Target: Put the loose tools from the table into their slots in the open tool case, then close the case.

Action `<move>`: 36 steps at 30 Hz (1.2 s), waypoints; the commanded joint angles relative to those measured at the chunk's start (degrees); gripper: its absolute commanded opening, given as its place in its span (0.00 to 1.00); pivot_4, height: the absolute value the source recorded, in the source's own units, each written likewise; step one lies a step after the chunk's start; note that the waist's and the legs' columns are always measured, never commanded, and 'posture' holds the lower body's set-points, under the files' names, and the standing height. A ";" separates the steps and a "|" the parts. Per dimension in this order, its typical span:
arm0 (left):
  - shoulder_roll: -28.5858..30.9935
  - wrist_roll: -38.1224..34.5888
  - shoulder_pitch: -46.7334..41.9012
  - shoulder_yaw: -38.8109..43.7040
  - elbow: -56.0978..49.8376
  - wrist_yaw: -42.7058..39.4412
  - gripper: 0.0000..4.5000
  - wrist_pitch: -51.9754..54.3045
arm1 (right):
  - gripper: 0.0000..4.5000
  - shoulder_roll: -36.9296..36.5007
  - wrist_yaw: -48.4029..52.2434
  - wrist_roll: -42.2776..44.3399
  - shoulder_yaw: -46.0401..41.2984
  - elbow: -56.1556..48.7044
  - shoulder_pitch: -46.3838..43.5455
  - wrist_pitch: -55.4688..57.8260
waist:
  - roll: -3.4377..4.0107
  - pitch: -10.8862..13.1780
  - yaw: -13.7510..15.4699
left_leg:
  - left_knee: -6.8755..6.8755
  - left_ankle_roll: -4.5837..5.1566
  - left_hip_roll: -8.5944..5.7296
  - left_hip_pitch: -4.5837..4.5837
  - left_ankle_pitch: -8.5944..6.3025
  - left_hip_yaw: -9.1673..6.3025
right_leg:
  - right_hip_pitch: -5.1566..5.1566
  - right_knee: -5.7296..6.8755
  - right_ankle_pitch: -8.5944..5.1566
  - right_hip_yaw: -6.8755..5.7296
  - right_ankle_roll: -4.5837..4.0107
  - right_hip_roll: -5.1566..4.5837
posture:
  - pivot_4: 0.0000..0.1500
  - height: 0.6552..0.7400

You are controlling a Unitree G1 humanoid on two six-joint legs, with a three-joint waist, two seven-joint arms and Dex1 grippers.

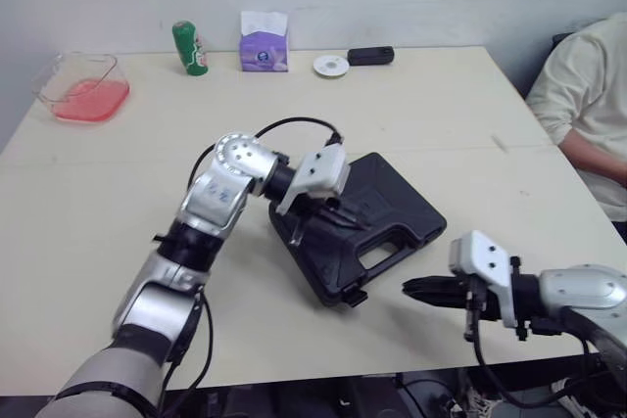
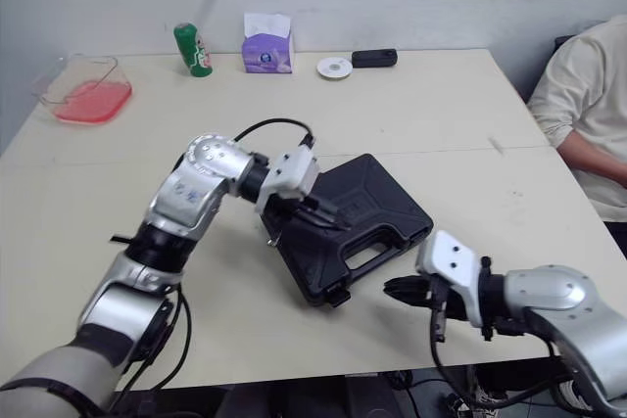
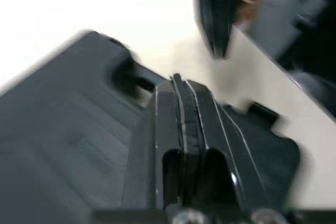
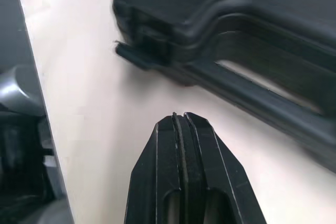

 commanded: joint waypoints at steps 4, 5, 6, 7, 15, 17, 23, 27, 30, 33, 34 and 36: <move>3.07 6.43 4.59 -5.34 -3.00 3.98 0.01 -5.68 | 0.00 0.29 -0.48 -4.16 7.35 0.39 -2.58 -2.23 | -0.09 0.04 1.03 | 0.16 -0.01 -0.09 -0.06 -0.02 -0.41 | 0.04 0.00 -0.04 -0.17 -0.04 -0.01 | 1.00 0.82; 2.96 6.00 4.92 -5.67 -3.32 4.38 0.01 -4.36 | 0.00 0.97 -0.49 -4.17 8.40 0.85 -3.48 -2.20 | -0.11 0.00 1.03 | 0.16 0.01 -0.15 -0.04 -0.01 -0.40 | 0.08 0.01 -0.02 -0.15 -0.01 -0.05 | 1.00 0.82; 3.17 6.25 5.22 -6.33 -3.35 4.66 0.01 -4.02 | 0.00 1.59 -0.47 -4.37 9.47 1.30 -4.33 -2.30 | -0.17 -0.04 1.00 | 0.16 0.04 -0.19 -0.01 -0.02 -0.40 | 0.13 0.01 -0.02 -0.14 0.01 -0.07 | 1.00 0.82; 3.35 6.46 5.40 -6.86 -3.40 4.91 0.01 -3.79 | 0.00 1.98 -0.44 -4.52 10.18 1.60 -4.88 -2.40 | -0.23 -0.08 0.95 | 0.16 0.05 -0.19 -0.01 -0.02 -0.41 | 0.14 0.00 -0.02 -0.14 0.01 -0.07 | 1.00 0.82; 5.06 11.08 5.27 -10.36 -1.82 7.18 0.01 -8.67 | 0.00 6.59 -1.16 -4.15 12.24 4.18 -10.25 -1.61 | -0.27 -0.31 0.83 | 0.14 0.07 -0.20 0.03 -0.01 -0.47 | 0.21 0.01 -0.02 -0.17 0.01 -0.07 | 1.00 0.82; 5.25 11.69 5.14 -10.83 -1.27 7.47 0.01 -9.64 | 0.00 7.46 -1.31 -2.57 11.17 3.75 -11.26 -0.59 | -0.34 -0.35 0.78 | 0.14 0.08 -0.21 0.05 -0.01 -0.49 | 0.25 0.00 -0.01 -0.17 0.01 -0.08 | 1.00 0.82; 5.53 11.57 4.98 -11.23 -0.69 8.13 0.01 -10.18 | 0.00 9.27 -2.27 -0.23 9.43 3.58 -13.73 1.98 | -0.34 -0.36 0.55 | 0.14 0.13 -0.21 0.09 0.02 -0.51 | 0.29 0.02 0.00 -0.16 0.02 -0.08 | 1.00 0.82; 5.72 11.68 5.14 -11.79 -1.10 8.35 0.01 -9.07 | 0.00 10.06 -2.86 1.20 8.30 3.96 -14.75 3.04 | -0.34 -0.36 0.53 | 0.14 0.14 -0.22 0.08 0.03 -0.51 | 0.29 0.02 0.00 -0.16 0.03 -0.08 | 1.00 0.82; 5.49 11.49 4.95 -11.62 -0.81 8.88 0.01 -8.98 | 0.00 8.62 -2.10 0.32 8.62 4.09 -14.89 2.80 | -0.33 -0.37 0.52 | 0.14 0.15 -0.22 0.08 0.04 -0.52 | 0.29 0.02 0.01 -0.16 0.04 -0.08 | 1.00 0.82; 5.05 9.77 4.67 -9.75 -0.87 10.03 0.01 -6.98 | 0.00 5.83 -0.44 -0.12 7.51 3.64 -13.39 1.42 | -0.33 -0.37 0.64 | 0.14 0.15 -0.24 0.08 0.04 -0.53 | 0.29 0.01 0.01 -0.16 0.04 -0.10 | 1.00 0.82; 4.98 8.34 4.82 -8.55 -1.47 10.32 0.01 -5.57 | 0.00 5.11 -0.31 0.55 6.15 3.36 -12.78 1.43 | -0.33 -0.37 0.69 | 0.14 0.15 -0.27 0.08 0.04 -0.56 | 0.31 0.01 0.02 -0.17 0.06 -0.12 | 1.00 0.82; 4.61 2.44 5.82 -3.87 -4.38 10.94 0.01 -1.21 | 0.00 2.24 0.44 0.30 2.38 2.24 -10.53 -0.06 | -0.31 -0.35 0.69 | 0.14 0.18 -0.32 0.06 0.05 -0.57 | 0.31 -0.01 0.05 -0.16 0.11 -0.17 | 1.00 0.82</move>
